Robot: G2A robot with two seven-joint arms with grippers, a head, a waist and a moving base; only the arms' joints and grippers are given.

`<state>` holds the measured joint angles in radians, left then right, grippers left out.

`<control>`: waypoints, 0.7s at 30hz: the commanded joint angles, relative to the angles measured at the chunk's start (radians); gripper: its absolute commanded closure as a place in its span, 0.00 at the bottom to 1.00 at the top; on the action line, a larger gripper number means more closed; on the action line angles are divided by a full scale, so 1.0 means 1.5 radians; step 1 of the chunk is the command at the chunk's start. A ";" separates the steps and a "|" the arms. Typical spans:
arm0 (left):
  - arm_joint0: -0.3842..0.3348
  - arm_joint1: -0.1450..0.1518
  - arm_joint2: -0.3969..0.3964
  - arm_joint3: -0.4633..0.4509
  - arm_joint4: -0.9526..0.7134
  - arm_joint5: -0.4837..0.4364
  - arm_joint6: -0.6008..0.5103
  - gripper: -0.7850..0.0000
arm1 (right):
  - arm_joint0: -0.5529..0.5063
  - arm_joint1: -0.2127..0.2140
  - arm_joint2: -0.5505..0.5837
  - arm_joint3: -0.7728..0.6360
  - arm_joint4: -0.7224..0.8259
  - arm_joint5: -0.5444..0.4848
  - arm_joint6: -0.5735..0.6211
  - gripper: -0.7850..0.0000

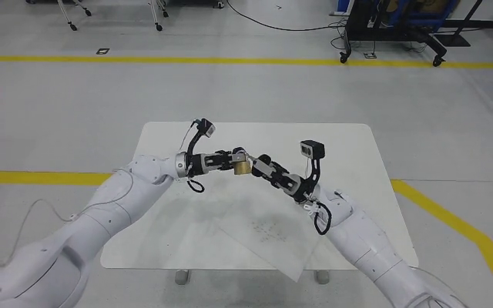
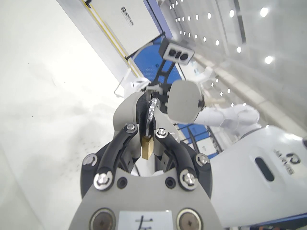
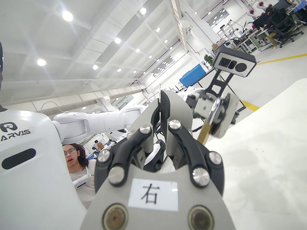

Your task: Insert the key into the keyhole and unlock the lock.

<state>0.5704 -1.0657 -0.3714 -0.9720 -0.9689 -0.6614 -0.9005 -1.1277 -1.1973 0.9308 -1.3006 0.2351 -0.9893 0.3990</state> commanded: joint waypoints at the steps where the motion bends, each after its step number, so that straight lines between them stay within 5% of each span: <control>1: 0.013 -0.005 -0.016 0.012 -0.091 0.097 0.025 1.00 | -0.021 0.001 0.012 -0.020 -0.001 0.016 -0.025 1.00; 5: 0.009 -0.026 -0.018 0.034 -0.141 0.266 0.043 1.00 | -0.074 0.019 0.058 -0.083 0.017 0.147 0.005 1.00; 10: 0.003 -0.066 -0.013 0.076 -0.193 0.377 -0.002 1.00 | -0.158 0.051 0.172 -0.223 0.014 0.268 0.059 1.00; 13: 0.005 -0.084 -0.019 0.099 -0.213 0.376 -0.034 1.00 | -0.185 0.057 0.194 -0.263 -0.002 0.299 0.073 1.00; 21: 0.005 -0.084 -0.019 0.099 -0.213 0.376 -0.034 1.00 | -0.185 0.057 0.194 -0.263 -0.002 0.299 0.073 1.00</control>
<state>0.5781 -1.1910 -0.4001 -0.8232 -1.2884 -0.0970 -0.9515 -1.4057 -1.1115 1.2223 -1.6957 0.2324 -0.5406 0.5086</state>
